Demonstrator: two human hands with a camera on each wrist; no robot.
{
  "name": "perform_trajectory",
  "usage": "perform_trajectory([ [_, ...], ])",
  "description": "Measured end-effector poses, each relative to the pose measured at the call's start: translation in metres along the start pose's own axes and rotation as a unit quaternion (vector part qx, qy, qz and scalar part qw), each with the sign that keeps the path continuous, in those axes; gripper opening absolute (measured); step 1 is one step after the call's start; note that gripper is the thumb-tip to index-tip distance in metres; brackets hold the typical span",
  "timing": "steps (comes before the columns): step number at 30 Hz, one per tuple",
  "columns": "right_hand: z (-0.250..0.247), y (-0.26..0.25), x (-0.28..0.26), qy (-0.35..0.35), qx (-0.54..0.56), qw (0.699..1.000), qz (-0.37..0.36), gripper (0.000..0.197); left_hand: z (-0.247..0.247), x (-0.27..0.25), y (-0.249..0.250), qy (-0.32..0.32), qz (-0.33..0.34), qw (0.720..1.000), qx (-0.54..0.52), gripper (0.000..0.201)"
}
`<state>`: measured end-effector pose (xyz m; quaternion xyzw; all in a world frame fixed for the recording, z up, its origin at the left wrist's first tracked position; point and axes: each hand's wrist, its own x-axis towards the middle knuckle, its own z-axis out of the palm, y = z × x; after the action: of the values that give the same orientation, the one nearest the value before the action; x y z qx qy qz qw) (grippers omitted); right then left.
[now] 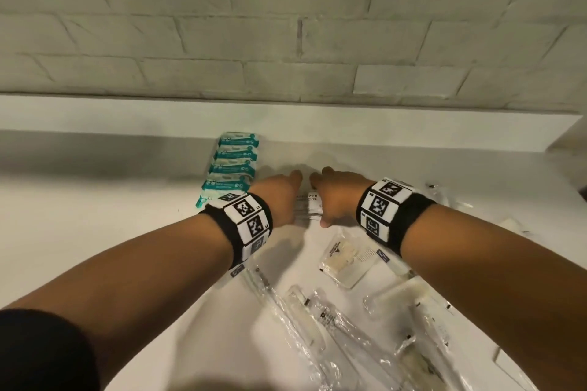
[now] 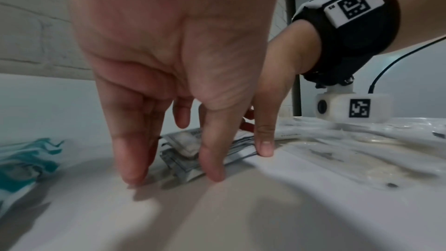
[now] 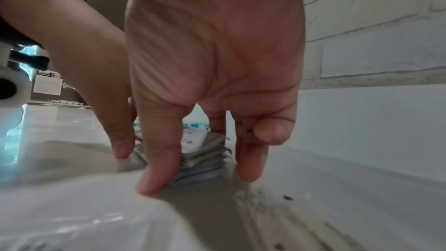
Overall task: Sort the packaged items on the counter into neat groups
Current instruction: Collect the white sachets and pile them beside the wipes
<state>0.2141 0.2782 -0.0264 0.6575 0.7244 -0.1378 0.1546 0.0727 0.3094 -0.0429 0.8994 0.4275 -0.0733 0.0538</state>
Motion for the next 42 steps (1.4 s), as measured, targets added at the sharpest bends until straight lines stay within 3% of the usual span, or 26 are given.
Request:
perform_trajectory([
  [5, -0.008, 0.012, 0.020, 0.042, 0.010, 0.999, 0.005, 0.082, -0.004, 0.030, -0.007, 0.003, -0.032, 0.999, -0.013, 0.066],
  [9, -0.020, 0.023, 0.048, 0.073, 0.018, 0.997, 0.028, 0.073, -0.012, 0.067, -0.017, 0.014, -0.083, 0.996, -0.011, 0.057],
  [16, -0.033, 0.051, 0.091, 0.150, 0.078, 0.985, 0.018, 0.046, -0.021, 0.118, -0.035, 0.047, -0.049, 0.998, -0.019, 0.035],
  [20, -0.047, 0.056, 0.096, 0.123, 0.086, 0.989, -0.003, 0.045, -0.022, 0.137, -0.041, 0.066, -0.059, 0.995, -0.038, 0.021],
  [25, -0.042, 0.057, 0.105, 0.092, 0.050, 0.993, 0.045, 0.045, -0.018, 0.139, -0.043, 0.066, -0.061, 0.995, -0.045, 0.025],
  [29, -0.040, 0.067, 0.097, 0.086, 0.144, 0.984, 0.063, 0.047, -0.024, 0.134, -0.058, 0.020, -0.124, 0.981, -0.151, 0.058],
  [31, -0.039, 0.076, 0.091, 0.093, 0.225, 0.965, 0.092, 0.039, -0.026, 0.133, -0.069, -0.001, -0.182, 0.949, -0.256, 0.044],
  [33, -0.035, 0.085, 0.087, 0.087, 0.325, 0.933, 0.128, 0.034, -0.024, 0.131, -0.076, 0.001, -0.234, 0.865, -0.443, 0.034],
  [34, -0.030, 0.089, 0.085, 0.078, 0.411, 0.898, 0.139, 0.026, -0.021, 0.129, -0.076, 0.004, -0.253, 0.813, -0.525, 0.032],
  [36, -0.023, 0.091, 0.084, 0.075, 0.560, 0.813, 0.139, 0.014, -0.017, 0.128, -0.074, 0.019, -0.269, 0.744, -0.611, 0.028],
  [37, -0.020, 0.090, 0.086, 0.070, 0.614, 0.776, 0.126, 0.020, -0.017, 0.128, -0.071, 0.018, -0.270, 0.726, -0.632, 0.027],
  [39, -0.018, 0.081, 0.088, 0.068, 0.671, 0.727, 0.128, 0.023, -0.016, 0.130, -0.065, 0.010, -0.266, 0.717, -0.644, 0.025],
  [42, -0.020, 0.070, 0.094, 0.076, 0.685, 0.710, 0.144, 0.015, -0.016, 0.136, -0.060, 0.000, -0.264, 0.731, -0.629, 0.024],
])
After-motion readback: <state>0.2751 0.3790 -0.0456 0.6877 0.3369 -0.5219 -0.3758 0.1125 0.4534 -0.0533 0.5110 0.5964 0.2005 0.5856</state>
